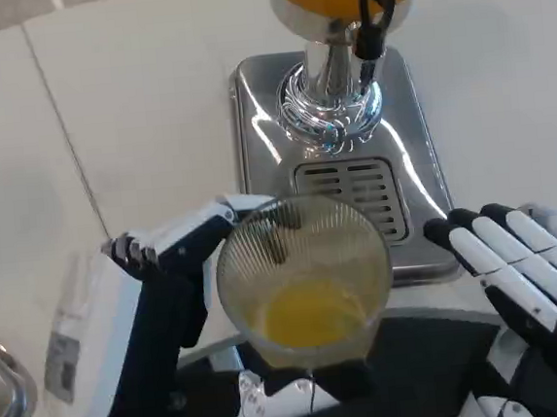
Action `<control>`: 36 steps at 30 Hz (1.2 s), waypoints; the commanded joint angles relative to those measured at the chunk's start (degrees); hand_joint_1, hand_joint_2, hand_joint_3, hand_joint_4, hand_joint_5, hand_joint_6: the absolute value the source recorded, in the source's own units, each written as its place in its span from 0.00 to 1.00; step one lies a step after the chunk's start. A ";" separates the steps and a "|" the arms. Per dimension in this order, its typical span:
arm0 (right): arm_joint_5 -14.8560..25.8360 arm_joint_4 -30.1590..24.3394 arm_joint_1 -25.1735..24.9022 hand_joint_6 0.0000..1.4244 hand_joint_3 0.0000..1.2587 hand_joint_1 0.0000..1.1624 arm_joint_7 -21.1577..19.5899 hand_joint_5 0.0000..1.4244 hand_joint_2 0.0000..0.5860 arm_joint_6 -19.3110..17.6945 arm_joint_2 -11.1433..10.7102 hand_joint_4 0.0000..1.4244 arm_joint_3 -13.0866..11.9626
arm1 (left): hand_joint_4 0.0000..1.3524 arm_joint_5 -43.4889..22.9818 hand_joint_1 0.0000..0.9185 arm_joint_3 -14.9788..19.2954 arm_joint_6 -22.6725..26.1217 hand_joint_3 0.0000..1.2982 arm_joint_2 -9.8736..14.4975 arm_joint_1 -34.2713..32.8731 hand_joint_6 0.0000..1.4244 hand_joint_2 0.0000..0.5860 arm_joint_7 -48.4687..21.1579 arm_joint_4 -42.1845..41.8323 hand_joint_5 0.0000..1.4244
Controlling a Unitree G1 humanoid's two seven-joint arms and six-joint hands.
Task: Grasp the cup under the faucet to collect the drink, then remove the cup.
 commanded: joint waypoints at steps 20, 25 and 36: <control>-1.48 -2.57 7.13 0.00 0.00 0.08 -3.42 0.00 0.96 -6.23 8.15 0.00 2.63 | 0.90 -0.49 0.82 -0.10 -2.78 0.87 -2.51 1.13 1.00 0.00 -2.63 -1.50 1.00; -0.53 -1.45 5.70 0.00 0.00 0.08 -3.04 0.00 0.95 -6.43 7.18 0.00 3.17 | 0.90 -1.12 0.82 0.59 -1.89 0.87 -3.03 0.65 1.00 0.00 -3.01 -1.17 1.00; 0.27 -0.82 6.22 0.00 0.00 0.07 -2.94 0.00 0.95 -6.56 6.07 0.00 2.93 | 0.90 -1.05 0.82 0.48 -1.78 0.87 -3.76 -0.22 1.00 0.00 -3.57 -0.34 1.00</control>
